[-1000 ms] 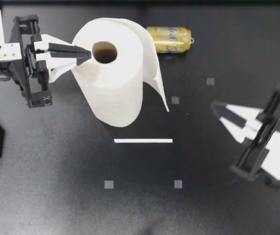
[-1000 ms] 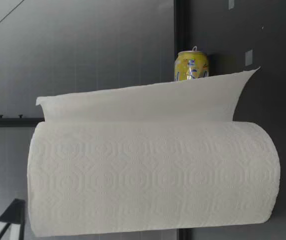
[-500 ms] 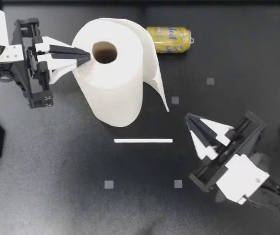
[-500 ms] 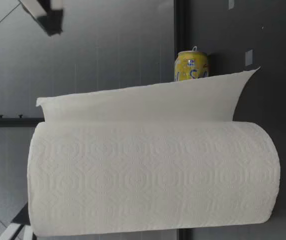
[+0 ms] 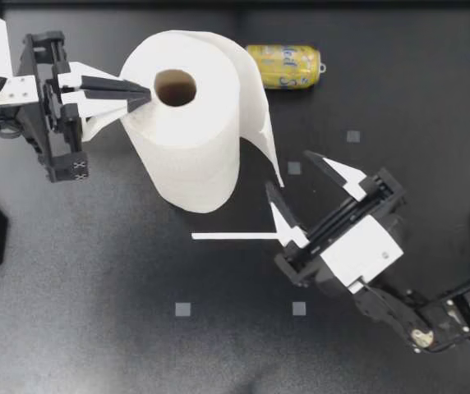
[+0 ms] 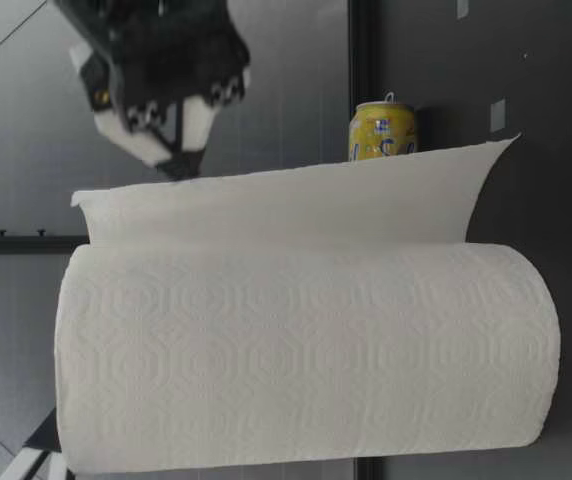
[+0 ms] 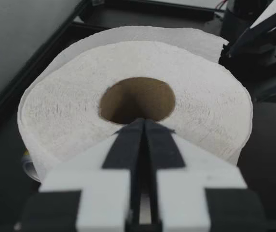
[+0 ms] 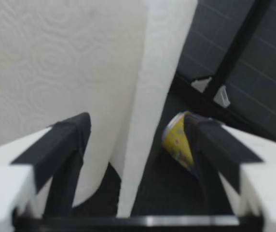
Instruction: Pick up a piece of paper towel and place it on the spilled liquid.
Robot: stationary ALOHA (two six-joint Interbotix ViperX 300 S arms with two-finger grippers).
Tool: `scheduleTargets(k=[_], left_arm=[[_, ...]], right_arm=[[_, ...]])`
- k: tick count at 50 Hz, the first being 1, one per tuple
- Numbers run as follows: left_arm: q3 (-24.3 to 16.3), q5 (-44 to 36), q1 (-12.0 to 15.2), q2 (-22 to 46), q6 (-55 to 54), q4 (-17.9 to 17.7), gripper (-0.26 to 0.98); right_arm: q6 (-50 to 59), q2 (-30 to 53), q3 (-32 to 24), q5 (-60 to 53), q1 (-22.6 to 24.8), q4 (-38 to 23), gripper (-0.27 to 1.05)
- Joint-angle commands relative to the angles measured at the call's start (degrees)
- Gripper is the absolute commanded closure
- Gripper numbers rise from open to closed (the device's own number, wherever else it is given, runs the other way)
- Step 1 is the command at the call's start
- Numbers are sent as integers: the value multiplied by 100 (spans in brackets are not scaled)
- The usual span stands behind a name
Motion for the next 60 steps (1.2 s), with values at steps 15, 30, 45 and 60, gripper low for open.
scheduleTargets(k=[15,30,45,60], left_arm=[[9,26,53,53,0,-18,62],[35,26,53,62,-9,-18,62],[105,26,53,53,-18,-79,62],[132,26,53,53,-18,-123,62]], right_arm=[[26,62,-211,-369,-642,-193,3],[18,176,-334,-677,-1239,-290,4],[18,211,-396,-870,-1477,-466,19],[9,114,-316,-1020,-1485,-378,70]])
